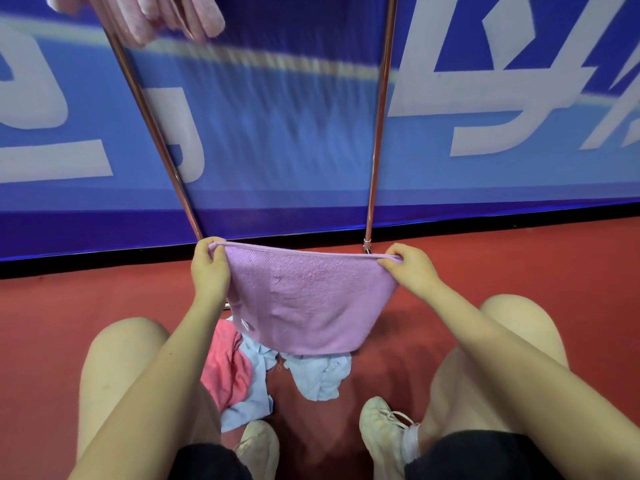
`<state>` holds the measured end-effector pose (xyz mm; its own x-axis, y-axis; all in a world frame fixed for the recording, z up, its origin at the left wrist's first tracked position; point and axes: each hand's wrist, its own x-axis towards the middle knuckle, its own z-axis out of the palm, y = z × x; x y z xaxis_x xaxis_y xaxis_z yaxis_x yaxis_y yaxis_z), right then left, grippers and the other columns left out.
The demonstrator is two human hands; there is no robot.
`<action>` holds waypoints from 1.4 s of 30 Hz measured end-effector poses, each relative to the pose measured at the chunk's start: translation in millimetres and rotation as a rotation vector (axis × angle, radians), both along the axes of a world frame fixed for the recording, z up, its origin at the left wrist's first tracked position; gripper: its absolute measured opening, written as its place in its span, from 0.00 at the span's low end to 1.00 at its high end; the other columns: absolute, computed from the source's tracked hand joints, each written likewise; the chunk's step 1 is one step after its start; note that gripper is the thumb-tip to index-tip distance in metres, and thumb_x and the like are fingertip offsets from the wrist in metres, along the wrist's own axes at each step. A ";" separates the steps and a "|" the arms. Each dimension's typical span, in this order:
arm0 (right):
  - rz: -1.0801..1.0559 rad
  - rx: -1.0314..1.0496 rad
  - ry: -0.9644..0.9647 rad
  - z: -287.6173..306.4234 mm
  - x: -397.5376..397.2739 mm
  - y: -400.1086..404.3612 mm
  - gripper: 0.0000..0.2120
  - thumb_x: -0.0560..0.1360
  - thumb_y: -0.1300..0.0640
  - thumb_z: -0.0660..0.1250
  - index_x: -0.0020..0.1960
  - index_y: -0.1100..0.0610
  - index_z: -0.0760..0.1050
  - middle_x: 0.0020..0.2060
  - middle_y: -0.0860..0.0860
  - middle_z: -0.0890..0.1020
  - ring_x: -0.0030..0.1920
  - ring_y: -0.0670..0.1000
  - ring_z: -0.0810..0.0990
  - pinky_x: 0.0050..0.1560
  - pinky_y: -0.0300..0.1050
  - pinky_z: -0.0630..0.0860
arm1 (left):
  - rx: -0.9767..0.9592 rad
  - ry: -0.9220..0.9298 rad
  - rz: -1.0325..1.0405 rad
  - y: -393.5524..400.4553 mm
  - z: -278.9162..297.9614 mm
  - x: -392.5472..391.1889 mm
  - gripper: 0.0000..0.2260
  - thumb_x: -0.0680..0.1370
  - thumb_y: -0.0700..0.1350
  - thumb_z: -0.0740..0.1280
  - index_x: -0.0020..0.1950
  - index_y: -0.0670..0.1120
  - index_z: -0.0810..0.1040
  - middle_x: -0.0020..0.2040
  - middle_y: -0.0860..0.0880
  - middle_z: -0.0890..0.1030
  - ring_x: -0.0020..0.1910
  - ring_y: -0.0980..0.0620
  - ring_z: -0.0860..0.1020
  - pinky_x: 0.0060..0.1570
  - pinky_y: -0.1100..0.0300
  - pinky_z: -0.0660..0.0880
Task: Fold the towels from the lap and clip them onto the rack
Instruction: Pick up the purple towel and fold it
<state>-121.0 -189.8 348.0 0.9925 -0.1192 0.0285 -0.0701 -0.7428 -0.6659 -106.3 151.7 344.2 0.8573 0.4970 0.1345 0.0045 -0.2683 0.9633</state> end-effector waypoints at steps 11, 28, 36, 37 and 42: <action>-0.299 0.918 0.006 23.2 6.5 5.2 0.08 0.74 0.62 0.68 0.37 0.54 0.76 0.30 0.47 0.78 0.34 0.45 0.74 0.36 0.37 0.71 | 0.323 0.272 -0.108 5.6 -10.1 3.5 0.13 0.79 0.45 0.63 0.46 0.35 0.78 0.46 0.35 0.81 0.48 0.39 0.77 0.49 0.49 0.70; -0.467 1.254 0.124 35.6 12.4 17.6 0.05 0.77 0.61 0.64 0.42 0.60 0.76 0.37 0.53 0.80 0.35 0.49 0.78 0.35 0.41 0.76 | -0.531 0.377 -0.320 -23.5 12.9 -8.1 0.06 0.78 0.36 0.64 0.43 0.42 0.78 0.27 0.53 0.80 0.26 0.59 0.77 0.28 0.66 0.75; -0.244 0.944 -0.004 39.6 14.8 68.5 0.08 0.76 0.62 0.63 0.52 0.54 0.77 0.40 0.49 0.76 0.33 0.46 0.71 0.27 0.35 0.68 | -0.804 0.341 -0.284 -63.3 31.3 -10.8 0.05 0.78 0.45 0.67 0.47 0.44 0.79 0.29 0.52 0.82 0.28 0.59 0.80 0.30 0.66 0.76; -0.190 0.890 -0.014 41.9 14.3 76.8 0.07 0.75 0.62 0.64 0.50 0.54 0.78 0.40 0.48 0.77 0.34 0.46 0.73 0.31 0.36 0.70 | -0.786 0.322 -0.310 -72.1 34.8 -11.4 0.06 0.79 0.45 0.66 0.48 0.43 0.80 0.32 0.51 0.83 0.30 0.59 0.80 0.31 0.66 0.76; -0.040 0.990 0.049 55.9 11.3 111.3 0.10 0.75 0.67 0.61 0.39 0.58 0.77 0.36 0.53 0.78 0.35 0.49 0.77 0.35 0.38 0.76 | -0.754 0.260 -0.397 -102.8 43.4 -11.4 0.09 0.80 0.43 0.63 0.49 0.40 0.81 0.39 0.46 0.84 0.37 0.52 0.81 0.37 0.63 0.78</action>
